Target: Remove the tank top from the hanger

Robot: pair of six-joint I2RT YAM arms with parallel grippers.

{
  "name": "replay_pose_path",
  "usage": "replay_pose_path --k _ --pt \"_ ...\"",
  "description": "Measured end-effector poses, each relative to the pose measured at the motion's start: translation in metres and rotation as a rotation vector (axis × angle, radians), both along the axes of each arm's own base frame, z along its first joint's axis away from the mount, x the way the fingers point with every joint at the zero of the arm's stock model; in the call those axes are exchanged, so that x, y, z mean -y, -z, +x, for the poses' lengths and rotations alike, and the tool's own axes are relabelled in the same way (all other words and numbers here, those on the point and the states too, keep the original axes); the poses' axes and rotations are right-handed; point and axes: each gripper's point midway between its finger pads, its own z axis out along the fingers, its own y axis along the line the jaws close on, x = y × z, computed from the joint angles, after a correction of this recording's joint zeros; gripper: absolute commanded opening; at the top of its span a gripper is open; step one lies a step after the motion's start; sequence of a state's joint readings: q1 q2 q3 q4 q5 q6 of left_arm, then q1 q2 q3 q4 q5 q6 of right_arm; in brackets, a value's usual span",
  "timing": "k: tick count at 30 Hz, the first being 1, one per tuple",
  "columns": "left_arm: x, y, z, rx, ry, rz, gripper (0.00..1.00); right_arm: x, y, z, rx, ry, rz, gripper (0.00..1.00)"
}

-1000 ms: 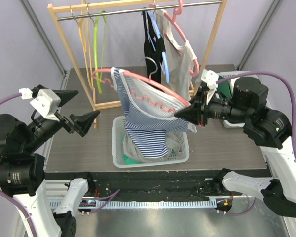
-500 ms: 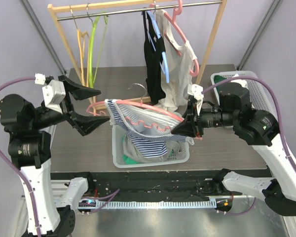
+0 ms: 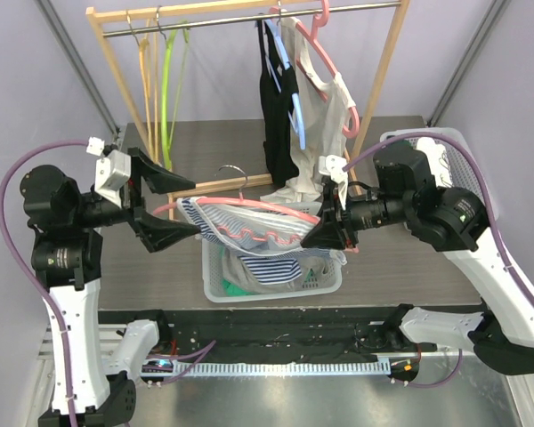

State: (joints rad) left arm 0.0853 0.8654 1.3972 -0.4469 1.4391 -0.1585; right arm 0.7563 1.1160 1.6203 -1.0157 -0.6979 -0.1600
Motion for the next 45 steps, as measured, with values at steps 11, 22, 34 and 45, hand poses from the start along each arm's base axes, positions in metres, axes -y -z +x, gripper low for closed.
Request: replay_pose_path --k 11,22,34,45 --pt "0.000 0.019 0.004 -0.083 0.022 -0.009 0.31 -0.008 -0.015 -0.005 0.032 -0.042 0.014 0.01" --pt "0.001 0.018 -0.003 -0.031 0.070 0.003 0.03 -0.007 -0.006 0.013 0.056 0.068 0.010 0.44" --pt "-0.016 0.033 0.050 0.095 -0.218 0.076 0.00 0.038 -0.016 0.087 0.210 0.638 0.129 0.83" --pt "-0.032 0.043 0.078 0.145 -0.353 0.141 0.01 0.095 -0.034 0.080 0.200 0.915 0.472 0.58"
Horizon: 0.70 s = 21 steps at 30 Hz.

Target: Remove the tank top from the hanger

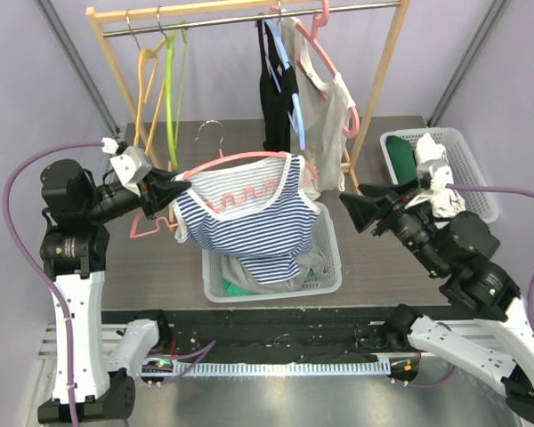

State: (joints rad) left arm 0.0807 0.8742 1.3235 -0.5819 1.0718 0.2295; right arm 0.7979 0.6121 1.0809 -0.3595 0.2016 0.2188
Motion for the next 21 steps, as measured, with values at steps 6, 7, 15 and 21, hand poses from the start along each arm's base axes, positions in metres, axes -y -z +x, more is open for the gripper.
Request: replay_pose_path --k 6,7,15,21 --pt "0.001 -0.006 -0.011 0.033 0.003 0.002 0.02 -0.044 0.028 0.023 -0.083 -0.070 0.016 0.58" --pt "0.001 -0.007 -0.012 0.038 0.004 0.004 0.02 -0.050 0.032 0.026 -0.093 -0.078 0.019 0.57" --pt "0.002 -0.001 -0.019 0.048 0.026 0.032 0.05 -0.084 0.041 0.039 -0.143 -0.152 0.049 0.55" --pt "0.003 0.002 -0.020 0.047 0.033 0.040 0.04 -0.091 0.026 0.037 -0.132 -0.186 0.101 0.52"
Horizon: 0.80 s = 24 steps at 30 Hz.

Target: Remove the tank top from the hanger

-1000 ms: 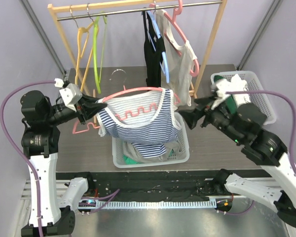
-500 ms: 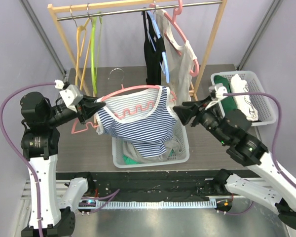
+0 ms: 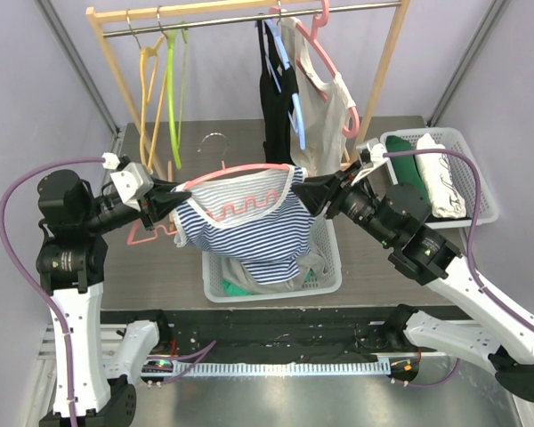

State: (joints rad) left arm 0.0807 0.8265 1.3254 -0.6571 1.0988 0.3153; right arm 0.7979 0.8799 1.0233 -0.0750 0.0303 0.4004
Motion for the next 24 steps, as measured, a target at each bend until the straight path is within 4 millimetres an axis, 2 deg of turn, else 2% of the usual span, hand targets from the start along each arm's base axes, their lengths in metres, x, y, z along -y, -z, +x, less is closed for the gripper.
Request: replay_pose_path --k 8,12,15,24 --pt "0.000 -0.001 -0.001 0.008 0.001 0.006 0.04 -0.001 -0.004 -0.003 -0.020 -0.011 0.036 0.53" --pt "0.000 -0.005 -0.002 0.024 0.002 0.009 0.03 0.001 -0.004 -0.007 -0.036 -0.015 0.065 0.68" --pt "0.000 -0.007 -0.003 0.032 0.002 0.011 0.03 0.005 0.002 -0.010 -0.047 -0.011 0.075 0.75" --pt "0.000 -0.014 -0.008 0.057 0.003 0.016 0.02 0.013 0.010 -0.001 -0.066 0.028 0.076 0.77"
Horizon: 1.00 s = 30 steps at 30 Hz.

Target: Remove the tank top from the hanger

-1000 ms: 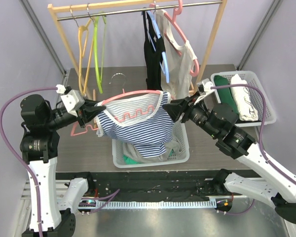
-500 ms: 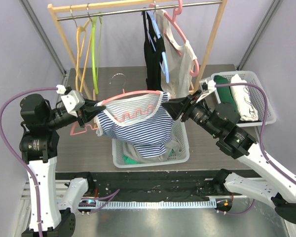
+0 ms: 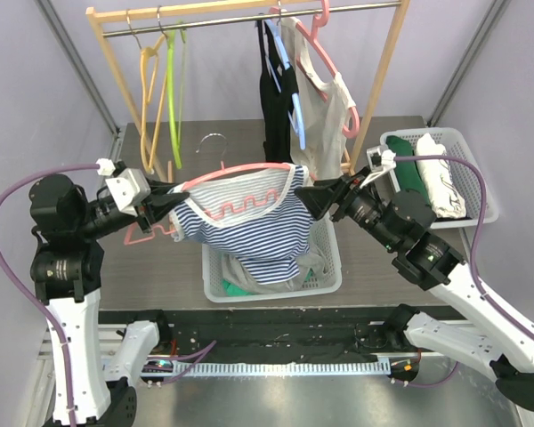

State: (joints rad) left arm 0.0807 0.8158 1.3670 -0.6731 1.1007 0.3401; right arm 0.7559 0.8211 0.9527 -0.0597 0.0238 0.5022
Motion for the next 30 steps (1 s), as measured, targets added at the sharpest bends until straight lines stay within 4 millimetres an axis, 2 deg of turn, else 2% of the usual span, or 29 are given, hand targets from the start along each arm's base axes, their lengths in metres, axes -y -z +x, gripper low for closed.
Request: replay_pose_path --k 7,14,19,20,23,25,30 --pt "0.001 -0.002 -0.003 0.007 0.003 0.000 0.02 -0.007 0.004 0.007 -0.010 -0.012 0.001 0.75" --pt "0.001 -0.002 -0.003 0.008 0.004 0.000 0.02 -0.022 0.008 0.012 -0.022 -0.057 0.012 0.64" --pt "0.001 -0.002 -0.005 0.012 0.003 0.001 0.01 -0.029 0.008 0.014 -0.021 -0.082 0.020 0.41" --pt "0.001 -0.003 -0.006 0.014 0.003 0.001 0.01 -0.029 0.009 0.014 -0.023 -0.081 0.019 0.29" --pt "0.000 -0.004 -0.008 0.023 0.000 0.002 0.01 -0.026 0.009 0.018 -0.026 -0.065 0.021 0.10" --pt "0.000 -0.003 -0.009 0.025 0.000 0.003 0.02 -0.025 0.008 0.018 -0.023 -0.063 0.022 0.02" --pt "-0.001 0.005 -0.007 0.015 -0.003 0.015 0.01 -0.018 -0.003 0.011 0.001 -0.061 0.028 0.01"
